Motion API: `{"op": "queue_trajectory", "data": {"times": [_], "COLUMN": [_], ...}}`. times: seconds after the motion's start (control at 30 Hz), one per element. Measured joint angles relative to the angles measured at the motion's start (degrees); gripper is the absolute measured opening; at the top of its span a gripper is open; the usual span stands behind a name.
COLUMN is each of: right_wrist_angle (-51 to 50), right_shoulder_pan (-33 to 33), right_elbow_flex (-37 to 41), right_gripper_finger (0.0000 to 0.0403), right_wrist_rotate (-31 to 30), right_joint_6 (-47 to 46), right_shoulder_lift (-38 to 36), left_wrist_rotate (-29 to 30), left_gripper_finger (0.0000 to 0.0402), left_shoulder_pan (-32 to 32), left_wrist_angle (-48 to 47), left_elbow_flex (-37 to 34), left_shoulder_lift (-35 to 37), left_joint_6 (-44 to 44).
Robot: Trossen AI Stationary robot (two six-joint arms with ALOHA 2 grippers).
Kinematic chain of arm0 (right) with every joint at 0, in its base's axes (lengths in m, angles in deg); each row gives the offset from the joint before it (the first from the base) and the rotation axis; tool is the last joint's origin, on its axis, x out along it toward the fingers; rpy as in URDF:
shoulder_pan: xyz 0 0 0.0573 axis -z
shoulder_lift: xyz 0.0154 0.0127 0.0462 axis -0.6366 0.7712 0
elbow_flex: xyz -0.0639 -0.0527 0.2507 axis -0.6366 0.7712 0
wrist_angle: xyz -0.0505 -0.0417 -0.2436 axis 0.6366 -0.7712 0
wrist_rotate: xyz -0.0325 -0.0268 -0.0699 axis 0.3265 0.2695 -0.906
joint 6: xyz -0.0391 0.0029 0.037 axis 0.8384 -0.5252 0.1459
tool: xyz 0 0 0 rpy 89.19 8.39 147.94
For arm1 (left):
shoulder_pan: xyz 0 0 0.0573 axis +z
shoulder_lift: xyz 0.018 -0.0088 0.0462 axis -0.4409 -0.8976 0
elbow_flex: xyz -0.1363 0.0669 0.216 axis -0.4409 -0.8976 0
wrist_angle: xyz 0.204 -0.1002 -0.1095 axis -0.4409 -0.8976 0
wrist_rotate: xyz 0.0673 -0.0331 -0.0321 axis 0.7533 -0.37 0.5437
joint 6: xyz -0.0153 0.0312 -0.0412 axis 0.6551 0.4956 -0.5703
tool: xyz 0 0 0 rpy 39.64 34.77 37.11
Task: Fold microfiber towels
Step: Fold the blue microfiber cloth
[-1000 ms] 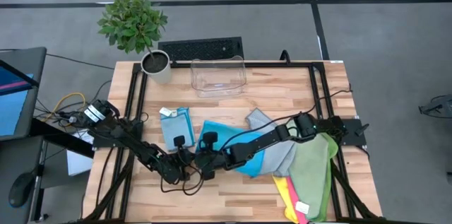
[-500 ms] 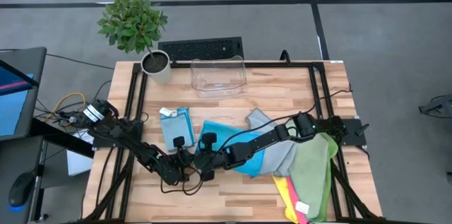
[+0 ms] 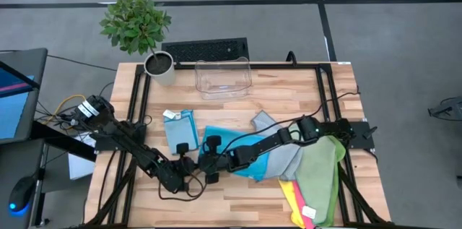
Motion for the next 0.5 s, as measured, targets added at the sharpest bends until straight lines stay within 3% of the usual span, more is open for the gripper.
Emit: {"op": "queue_trajectory", "data": {"times": [0.2,0.5], "right_wrist_angle": [0.1,4.11], "right_shoulder_pan": [-1.09,-1.82], "right_elbow_flex": [0.12,0.0], "right_gripper_finger": [0.0013,0.0013], "right_wrist_rotate": [-1.3,-1.54], "right_joint_6": [2.49,2.66], "right_shoulder_lift": [-1.4,-1.78], "left_wrist_rotate": [0.3,1.16], "left_gripper_finger": [0.0,0.0], "left_shoulder_pan": [0.0,-0.07], "left_wrist_angle": [-5.35,-4.56], "left_elbow_flex": [-0.02,-0.72], "left_shoulder_lift": [0.02,0.07], "left_joint_6": [-4.17,-4.99]}}
